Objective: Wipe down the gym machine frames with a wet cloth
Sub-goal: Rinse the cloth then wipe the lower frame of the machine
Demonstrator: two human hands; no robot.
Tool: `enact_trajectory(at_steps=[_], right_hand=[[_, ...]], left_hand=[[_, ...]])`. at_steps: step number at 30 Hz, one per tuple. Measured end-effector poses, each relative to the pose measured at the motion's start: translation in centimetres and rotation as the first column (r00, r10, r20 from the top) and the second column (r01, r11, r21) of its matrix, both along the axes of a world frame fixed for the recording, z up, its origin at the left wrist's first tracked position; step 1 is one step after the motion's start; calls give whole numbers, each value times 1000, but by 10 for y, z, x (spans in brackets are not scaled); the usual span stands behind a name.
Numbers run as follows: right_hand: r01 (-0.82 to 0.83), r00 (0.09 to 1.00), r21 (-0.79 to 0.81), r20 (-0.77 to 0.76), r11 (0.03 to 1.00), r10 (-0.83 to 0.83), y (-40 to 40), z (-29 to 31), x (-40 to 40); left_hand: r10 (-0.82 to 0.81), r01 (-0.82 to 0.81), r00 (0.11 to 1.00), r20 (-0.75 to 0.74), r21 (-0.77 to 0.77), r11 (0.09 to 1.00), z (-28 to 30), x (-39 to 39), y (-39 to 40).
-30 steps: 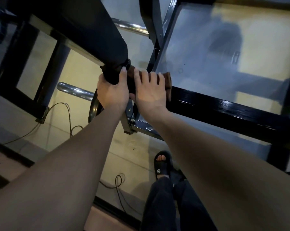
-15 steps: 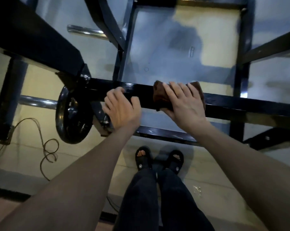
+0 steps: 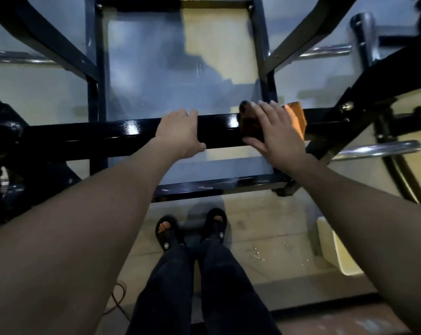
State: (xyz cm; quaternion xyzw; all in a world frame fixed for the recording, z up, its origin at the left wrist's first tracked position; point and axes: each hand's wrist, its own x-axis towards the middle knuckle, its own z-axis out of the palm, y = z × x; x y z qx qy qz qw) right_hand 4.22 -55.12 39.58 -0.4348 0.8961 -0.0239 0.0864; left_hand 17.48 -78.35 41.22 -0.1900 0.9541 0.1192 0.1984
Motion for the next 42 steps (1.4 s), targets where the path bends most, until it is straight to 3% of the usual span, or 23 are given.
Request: enact_trajectory(at_steps=[3, 7, 11, 16, 19, 22, 24, 27, 30, 33, 35, 36, 40, 42], right_hand=[[-70, 987, 30, -140, 997, 74, -36, -4, 28], [-162, 981, 17, -106, 987, 163, -78, -11, 46], [-228, 967, -14, -122, 974, 224, -35, -8, 15], [-51, 997, 32, 59, 998, 49, 55, 3, -57], [47, 980, 64, 190, 997, -59, 92, 13, -92], [-23, 998, 96, 62, 995, 17, 100, 16, -95], [17, 1000, -22, 17, 1000, -17, 101, 13, -81], [210, 978, -259, 39, 943, -207, 99, 4, -46], [374, 917, -458, 54, 806, -395, 100, -10, -10], [481, 842, -601, 115, 638, -527, 95, -11, 18], [511, 804, -685, 168, 519, -570, 85, 0, 26], [526, 806, -676, 200, 517, -558, 77, 7, 26], [406, 912, -538, 185, 739, -366, 47, 6, 23], [458, 882, -542, 179, 705, -436, 38, 5, 26]], left_hand=[[-30, 30, 999, 23, -1, 1000, 3, -2, -5], [-21, 21, 999, 43, 14, 1000, 6, -6, -6], [-30, 30, 999, 19, -21, 999, 5, 0, -2], [54, -53, 998, 15, -53, 997, 2, -3, 16], [107, -105, 974, -198, 21, 994, 9, -13, 43], [80, 44, 819, -569, 201, 979, 16, -28, 77], [166, 96, 777, -607, 375, 922, 18, -38, 103], [260, 39, 857, -446, 557, 829, 8, -46, 134], [374, -149, 912, -171, 710, 688, -15, -41, 150], [504, -380, 857, 101, 786, 487, -41, -25, 160], [521, -443, 833, 188, 790, 424, -59, -16, 165], [527, -467, 821, 218, 788, 401, -67, -10, 166], [504, -501, 812, 295, 794, 343, -88, 14, 167], [478, -506, 820, 316, 791, 345, -94, 25, 164]])
